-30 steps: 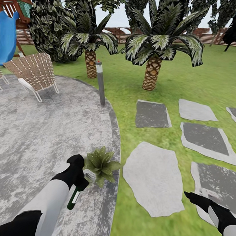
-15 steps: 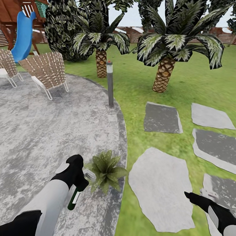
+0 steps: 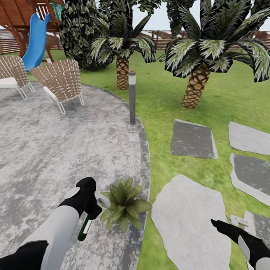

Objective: Pick up the pesticide atomizer in the garden and spray insectifuge to fully cover both potted plants in the garden.

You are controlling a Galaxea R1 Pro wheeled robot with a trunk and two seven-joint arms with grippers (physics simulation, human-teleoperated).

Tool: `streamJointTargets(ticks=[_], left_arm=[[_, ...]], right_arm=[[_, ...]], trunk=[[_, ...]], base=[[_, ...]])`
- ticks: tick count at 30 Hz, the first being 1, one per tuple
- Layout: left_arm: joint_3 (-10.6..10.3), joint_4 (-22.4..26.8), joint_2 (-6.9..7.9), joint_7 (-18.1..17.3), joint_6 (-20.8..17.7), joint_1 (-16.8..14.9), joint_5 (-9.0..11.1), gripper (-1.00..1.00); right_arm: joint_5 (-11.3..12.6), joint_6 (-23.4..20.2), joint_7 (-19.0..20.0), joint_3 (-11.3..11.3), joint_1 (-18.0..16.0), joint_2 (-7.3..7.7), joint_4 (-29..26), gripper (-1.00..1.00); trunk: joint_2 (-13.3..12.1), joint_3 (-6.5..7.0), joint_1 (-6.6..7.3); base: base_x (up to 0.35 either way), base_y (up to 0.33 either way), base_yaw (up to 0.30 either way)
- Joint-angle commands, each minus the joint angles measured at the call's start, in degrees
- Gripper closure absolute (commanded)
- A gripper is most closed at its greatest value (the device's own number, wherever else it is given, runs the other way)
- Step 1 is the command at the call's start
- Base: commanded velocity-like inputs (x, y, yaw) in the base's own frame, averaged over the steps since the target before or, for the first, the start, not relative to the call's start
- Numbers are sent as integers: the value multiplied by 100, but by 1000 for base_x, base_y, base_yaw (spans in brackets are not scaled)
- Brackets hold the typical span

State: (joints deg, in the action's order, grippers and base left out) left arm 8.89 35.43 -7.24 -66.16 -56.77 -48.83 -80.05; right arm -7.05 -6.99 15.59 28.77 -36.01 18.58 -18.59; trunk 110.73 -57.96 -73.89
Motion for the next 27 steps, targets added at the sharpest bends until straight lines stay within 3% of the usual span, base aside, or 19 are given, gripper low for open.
streamJointTargets(ticks=[1,8,13,22,27], left_arm=[[36,7,-8,-54,-27,-4,-63,100],[34,7,-10,-55,-27,-4,-63,100],[34,-1,-13,-55,-27,-4,-64,100],[26,-3,-14,-55,-27,-4,-65,100],[25,-9,-14,-55,-27,-4,-64,100]], right_arm=[[-60,-31,41,48,-3,-3,-12,-100],[-60,-31,41,46,-3,-3,-8,-100],[-60,-30,41,47,-3,-4,-9,-100],[-60,-28,41,49,-3,-3,-9,-100],[-60,-30,41,45,-3,-3,-7,-100]], trunk=[[2,-5,0],[2,-5,0],[2,-5,0],[2,-5,0],[2,-5,0]], base=[[60,-101,98],[89,-264,209],[6,-317,29],[0,-49,179],[0,-240,78]])
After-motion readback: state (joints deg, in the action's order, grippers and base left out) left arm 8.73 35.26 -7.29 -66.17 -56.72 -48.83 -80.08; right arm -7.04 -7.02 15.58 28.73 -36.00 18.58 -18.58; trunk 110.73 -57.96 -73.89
